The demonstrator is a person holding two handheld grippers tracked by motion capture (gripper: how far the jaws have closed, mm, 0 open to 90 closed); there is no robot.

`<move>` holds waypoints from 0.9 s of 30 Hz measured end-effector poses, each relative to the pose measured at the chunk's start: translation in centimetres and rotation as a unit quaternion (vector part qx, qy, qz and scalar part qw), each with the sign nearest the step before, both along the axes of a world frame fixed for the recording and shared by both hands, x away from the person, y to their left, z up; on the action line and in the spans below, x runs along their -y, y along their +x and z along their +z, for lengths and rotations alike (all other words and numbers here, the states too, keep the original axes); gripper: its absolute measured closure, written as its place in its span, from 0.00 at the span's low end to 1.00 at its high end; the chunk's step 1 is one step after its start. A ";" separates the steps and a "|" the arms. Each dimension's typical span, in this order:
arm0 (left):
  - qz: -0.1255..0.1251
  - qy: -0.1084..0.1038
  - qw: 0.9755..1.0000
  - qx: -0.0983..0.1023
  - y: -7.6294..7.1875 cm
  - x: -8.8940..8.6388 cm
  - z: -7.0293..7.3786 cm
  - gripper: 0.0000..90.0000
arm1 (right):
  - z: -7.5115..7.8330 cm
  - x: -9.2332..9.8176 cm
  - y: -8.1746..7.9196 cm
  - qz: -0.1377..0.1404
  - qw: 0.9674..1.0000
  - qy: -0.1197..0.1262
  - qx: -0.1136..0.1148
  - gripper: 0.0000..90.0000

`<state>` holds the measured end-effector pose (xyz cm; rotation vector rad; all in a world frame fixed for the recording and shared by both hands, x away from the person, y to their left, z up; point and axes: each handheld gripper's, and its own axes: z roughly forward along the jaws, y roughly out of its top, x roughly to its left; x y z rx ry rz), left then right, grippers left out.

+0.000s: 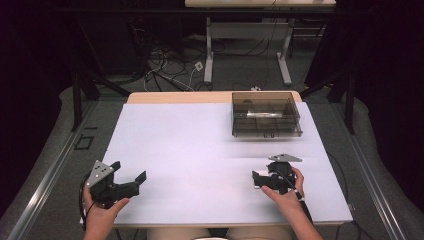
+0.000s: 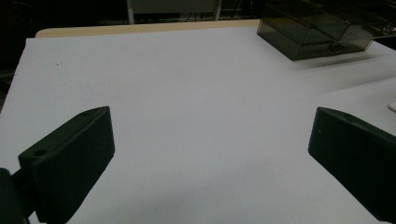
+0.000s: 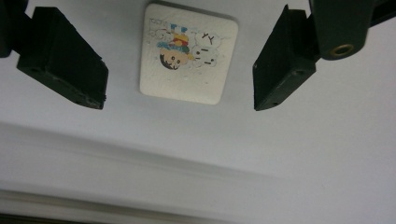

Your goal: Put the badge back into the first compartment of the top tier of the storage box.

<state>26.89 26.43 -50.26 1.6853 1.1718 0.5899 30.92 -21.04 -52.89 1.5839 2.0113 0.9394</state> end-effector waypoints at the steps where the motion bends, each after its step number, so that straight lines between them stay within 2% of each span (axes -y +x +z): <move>1: 0.000 0.003 1.000 0.001 0.0 0.0 0.0 0.01 | -0.1 0.0 0.1 0.002 1.000 -0.002 -0.003 0.20; 10: -0.003 0.000 1.000 -0.004 0.1 0.1 -0.1 0.01 | -1.3 0.0 0.5 -0.008 1.000 -0.002 -0.027 0.23; 17: -0.006 0.006 1.000 -0.004 0.1 0.0 -0.1 0.01 | -1.6 -0.1 0.6 -0.012 0.999 0.000 -0.039 0.23; 27: -0.008 0.006 1.000 -0.007 0.2 0.0 -0.2 0.01 | -2.3 -0.3 0.9 -0.015 0.998 -0.010 -0.056 0.23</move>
